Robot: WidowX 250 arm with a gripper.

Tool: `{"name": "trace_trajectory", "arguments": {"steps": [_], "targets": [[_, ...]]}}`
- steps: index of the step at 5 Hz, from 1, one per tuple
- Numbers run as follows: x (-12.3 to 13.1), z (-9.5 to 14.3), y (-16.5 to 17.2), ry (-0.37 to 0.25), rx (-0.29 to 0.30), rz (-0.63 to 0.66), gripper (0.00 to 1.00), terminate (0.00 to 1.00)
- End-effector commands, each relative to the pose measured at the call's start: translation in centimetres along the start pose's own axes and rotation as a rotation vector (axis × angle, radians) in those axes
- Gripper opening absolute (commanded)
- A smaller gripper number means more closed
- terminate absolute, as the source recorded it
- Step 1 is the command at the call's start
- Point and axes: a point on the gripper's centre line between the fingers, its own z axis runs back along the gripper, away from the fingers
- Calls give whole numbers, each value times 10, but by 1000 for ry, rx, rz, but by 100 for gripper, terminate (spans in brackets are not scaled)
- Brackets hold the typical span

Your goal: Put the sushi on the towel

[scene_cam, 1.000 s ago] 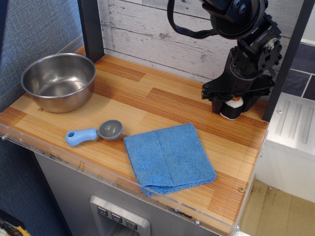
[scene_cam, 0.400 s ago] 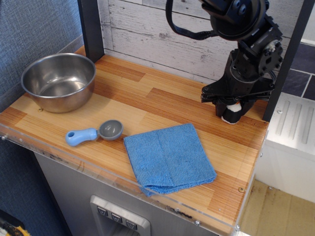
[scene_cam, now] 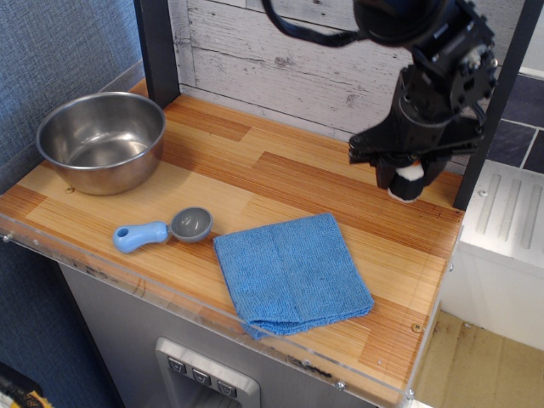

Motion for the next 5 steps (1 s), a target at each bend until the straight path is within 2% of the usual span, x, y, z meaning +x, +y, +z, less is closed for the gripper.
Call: {"name": "trace_trajectory", "arguments": {"steps": [1, 3, 4, 5], "targets": [[13, 61, 30, -69, -34, 32, 0, 0], [-7, 82, 69, -80, 19, 43, 0, 0], [-29, 74, 81, -65, 33, 19, 0, 0], [-49, 61, 85, -26, 35, 58, 0, 0]]}}
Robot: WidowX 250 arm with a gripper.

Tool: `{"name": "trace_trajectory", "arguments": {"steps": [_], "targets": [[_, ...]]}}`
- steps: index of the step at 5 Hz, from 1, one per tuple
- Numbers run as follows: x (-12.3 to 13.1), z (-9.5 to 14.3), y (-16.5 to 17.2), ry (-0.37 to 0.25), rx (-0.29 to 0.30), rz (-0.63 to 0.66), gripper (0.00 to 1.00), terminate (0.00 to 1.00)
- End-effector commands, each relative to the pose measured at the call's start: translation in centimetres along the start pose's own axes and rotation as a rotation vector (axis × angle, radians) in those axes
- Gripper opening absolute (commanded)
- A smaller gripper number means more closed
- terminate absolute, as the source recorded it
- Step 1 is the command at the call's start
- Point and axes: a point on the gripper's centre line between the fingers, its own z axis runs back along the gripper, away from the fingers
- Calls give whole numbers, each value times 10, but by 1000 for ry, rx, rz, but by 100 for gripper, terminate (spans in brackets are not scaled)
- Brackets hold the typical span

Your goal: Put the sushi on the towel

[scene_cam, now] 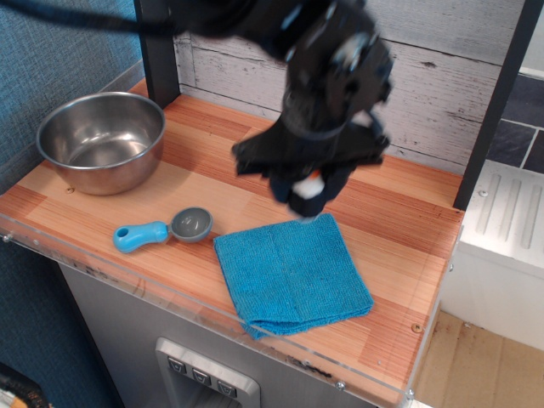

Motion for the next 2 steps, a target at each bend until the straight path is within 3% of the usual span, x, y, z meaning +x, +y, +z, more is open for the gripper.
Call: {"name": "trace_trajectory", "arguments": {"steps": [1, 2], "targets": [[-29, -21, -11, 35, -49, 8, 0, 0], [-38, -26, -9, 45, -14, -38, 0, 0]]}}
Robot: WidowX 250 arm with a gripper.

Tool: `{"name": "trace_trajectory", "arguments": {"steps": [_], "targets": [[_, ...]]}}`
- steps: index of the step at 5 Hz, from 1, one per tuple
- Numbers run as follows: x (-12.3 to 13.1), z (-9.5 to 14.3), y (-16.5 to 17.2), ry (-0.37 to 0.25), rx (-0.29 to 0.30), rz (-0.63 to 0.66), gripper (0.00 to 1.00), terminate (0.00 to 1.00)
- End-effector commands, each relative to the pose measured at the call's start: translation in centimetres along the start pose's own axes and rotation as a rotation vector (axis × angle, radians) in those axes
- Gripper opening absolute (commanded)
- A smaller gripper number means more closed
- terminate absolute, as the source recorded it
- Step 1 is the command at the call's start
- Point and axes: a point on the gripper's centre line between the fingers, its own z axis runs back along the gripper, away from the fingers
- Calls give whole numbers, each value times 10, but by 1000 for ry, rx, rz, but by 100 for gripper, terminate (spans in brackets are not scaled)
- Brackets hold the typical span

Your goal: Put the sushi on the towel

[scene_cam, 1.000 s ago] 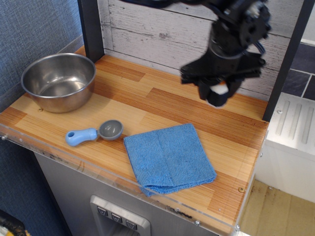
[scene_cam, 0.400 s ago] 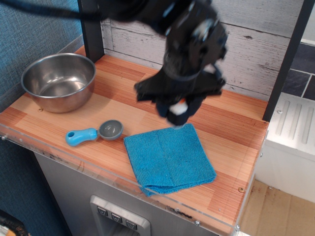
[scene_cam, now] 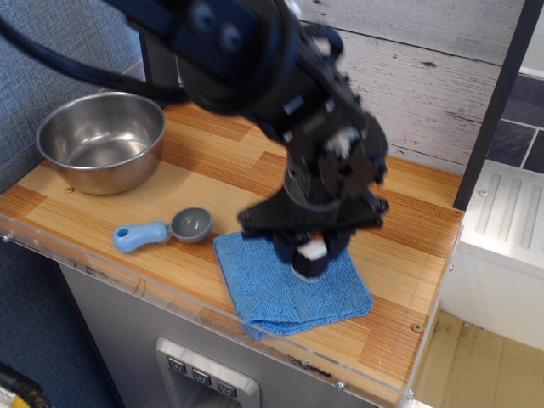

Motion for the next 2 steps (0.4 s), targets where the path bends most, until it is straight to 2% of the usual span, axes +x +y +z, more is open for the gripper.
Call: {"name": "trace_trajectory", "arguments": {"steps": [1, 2], "targets": [[-11, -2, 4, -7, 41, -34, 0, 0], [-13, -3, 8, -11, 52, 0, 0, 0]]}}
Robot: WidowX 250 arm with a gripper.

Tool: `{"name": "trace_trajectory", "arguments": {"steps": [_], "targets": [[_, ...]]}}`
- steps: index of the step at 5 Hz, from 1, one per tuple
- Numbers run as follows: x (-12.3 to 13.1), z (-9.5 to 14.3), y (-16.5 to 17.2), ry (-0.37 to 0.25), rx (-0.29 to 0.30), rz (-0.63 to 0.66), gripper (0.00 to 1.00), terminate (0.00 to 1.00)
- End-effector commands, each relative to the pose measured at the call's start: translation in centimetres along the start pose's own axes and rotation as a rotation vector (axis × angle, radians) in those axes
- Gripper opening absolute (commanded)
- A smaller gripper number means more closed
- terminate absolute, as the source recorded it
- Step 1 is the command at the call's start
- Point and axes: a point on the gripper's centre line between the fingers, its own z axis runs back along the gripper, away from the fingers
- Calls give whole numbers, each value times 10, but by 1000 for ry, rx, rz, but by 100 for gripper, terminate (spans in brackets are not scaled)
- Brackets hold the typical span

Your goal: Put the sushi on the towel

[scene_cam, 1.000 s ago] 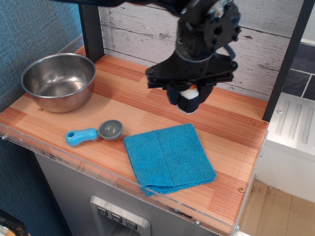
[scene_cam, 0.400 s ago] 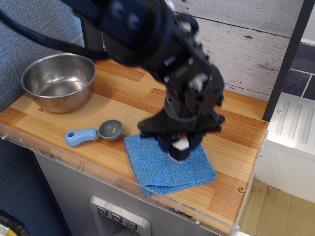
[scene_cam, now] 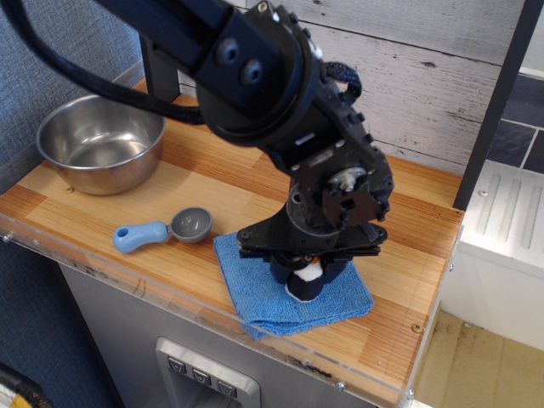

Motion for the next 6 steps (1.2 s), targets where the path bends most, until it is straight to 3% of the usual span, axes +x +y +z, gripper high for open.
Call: {"name": "trace_trajectory", "arguments": {"steps": [1, 2, 4, 6], "targets": [[0, 9, 5, -16, 65, 83, 100, 0], [-1, 8, 3, -5, 26, 66, 100, 0], [-1, 15, 2, -37, 29, 54, 100, 0], [8, 38, 11, -83, 20, 77, 100, 0]]}}
